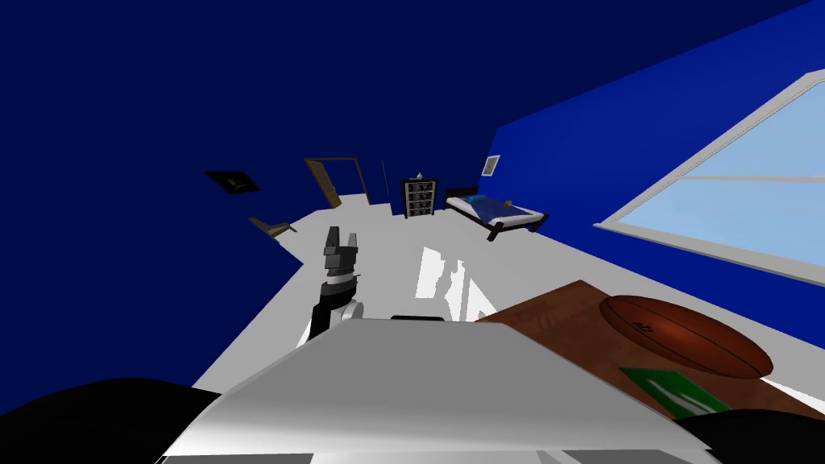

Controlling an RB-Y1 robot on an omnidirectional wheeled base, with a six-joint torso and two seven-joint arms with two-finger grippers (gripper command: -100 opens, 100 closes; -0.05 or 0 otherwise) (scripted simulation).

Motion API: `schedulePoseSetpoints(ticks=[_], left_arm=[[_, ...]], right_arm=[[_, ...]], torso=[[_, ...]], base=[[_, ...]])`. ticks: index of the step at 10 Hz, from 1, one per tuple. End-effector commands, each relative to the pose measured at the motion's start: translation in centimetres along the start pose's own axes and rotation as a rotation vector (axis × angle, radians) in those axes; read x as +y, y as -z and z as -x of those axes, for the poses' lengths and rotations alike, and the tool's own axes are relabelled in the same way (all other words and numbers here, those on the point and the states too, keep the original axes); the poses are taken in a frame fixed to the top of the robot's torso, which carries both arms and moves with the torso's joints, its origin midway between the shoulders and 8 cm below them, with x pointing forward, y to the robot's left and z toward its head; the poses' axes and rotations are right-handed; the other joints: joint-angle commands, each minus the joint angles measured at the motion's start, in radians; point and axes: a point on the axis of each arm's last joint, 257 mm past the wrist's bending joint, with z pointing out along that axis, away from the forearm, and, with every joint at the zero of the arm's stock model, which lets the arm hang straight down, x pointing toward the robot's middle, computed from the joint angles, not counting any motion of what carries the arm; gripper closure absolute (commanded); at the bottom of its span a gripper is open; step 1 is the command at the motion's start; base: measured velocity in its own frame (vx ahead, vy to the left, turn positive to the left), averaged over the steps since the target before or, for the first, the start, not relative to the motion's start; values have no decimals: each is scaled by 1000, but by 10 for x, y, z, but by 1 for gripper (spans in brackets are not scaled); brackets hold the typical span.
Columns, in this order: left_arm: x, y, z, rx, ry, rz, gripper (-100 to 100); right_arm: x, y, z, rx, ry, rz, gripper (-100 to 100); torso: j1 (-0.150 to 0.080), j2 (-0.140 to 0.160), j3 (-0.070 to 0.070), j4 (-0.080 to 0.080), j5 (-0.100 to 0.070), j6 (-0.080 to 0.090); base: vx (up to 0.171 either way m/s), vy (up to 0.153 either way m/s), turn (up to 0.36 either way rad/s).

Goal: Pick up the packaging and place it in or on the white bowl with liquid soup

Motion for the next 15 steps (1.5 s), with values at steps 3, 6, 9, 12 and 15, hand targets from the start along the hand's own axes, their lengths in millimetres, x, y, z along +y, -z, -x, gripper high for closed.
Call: schedulePoseSetpoints(ticks=[3,6,9,12,15], left_arm=[[0,0,0,0,0,0,0],[0,0,0,0,0,0,0],[0,0,0,0,0,0,0],[0,0,0,0,0,0,0],[0,0,0,0,0,0,0]], right_arm=[[-18,9,-11,2,-18,-20,-100],[-15,14,-7,-28,-18,6,-100],[-27,22,-16,-31,-25,-2,-100],[-45,33,-26,-24,-45,-36,-100],[-40,31,-22,-29,-40,-26,0]], torso=[[0,0,0,0,0,1],[-1,0,0,0,0,1],[0,1,1,0,0,1],[0,0,0,0,0,1],[0,1,1,0,0,1]], base=[[12,-5,25],[16,-7,69],[7,-2,37],[13,-6,24],[0,0,0]])
